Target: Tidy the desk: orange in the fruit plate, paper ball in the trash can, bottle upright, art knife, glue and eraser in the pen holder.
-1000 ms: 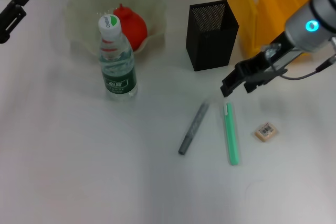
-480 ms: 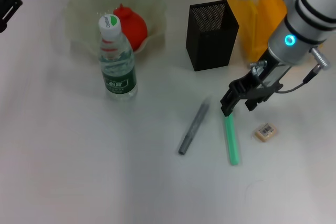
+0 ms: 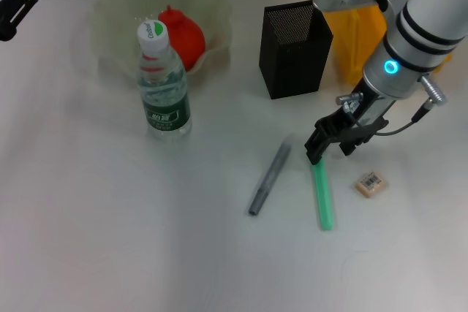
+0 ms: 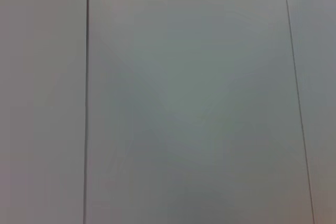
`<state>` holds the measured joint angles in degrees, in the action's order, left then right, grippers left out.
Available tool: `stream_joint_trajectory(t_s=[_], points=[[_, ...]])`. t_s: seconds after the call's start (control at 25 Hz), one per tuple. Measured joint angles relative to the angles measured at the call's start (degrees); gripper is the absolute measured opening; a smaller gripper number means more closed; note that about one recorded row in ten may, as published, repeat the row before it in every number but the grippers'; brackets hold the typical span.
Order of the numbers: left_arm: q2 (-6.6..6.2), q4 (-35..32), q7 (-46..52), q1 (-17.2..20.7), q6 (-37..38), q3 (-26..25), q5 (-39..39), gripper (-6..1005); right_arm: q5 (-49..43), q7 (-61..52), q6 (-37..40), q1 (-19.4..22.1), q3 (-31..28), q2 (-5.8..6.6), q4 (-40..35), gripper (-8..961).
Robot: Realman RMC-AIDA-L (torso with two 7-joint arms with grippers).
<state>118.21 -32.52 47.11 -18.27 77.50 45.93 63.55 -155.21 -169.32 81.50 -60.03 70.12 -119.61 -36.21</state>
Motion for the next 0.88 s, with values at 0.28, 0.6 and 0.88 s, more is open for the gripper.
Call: stream_joint_trajectory(t_s=[0.28, 0.6, 0.88], points=[[0.01, 0.35, -0.43, -0.09, -0.56, 0.13, 0.0, 619, 0.35, 0.0, -2.55, -2.54, 1.42, -0.27, 3.73, 586], [0.0, 0.44, -1.21, -0.1, -1.27, 0.08, 0.0, 619, 0.36, 0.0, -4.3, -4.84, 1.42, -0.27, 6.67, 568], [0.04, 0.45, -1.93, -0.11, -1.92, 0.23, 0.0, 618, 0.36, 0.0, -5.14, -6.19, 1.42, -0.27, 9.24, 552]])
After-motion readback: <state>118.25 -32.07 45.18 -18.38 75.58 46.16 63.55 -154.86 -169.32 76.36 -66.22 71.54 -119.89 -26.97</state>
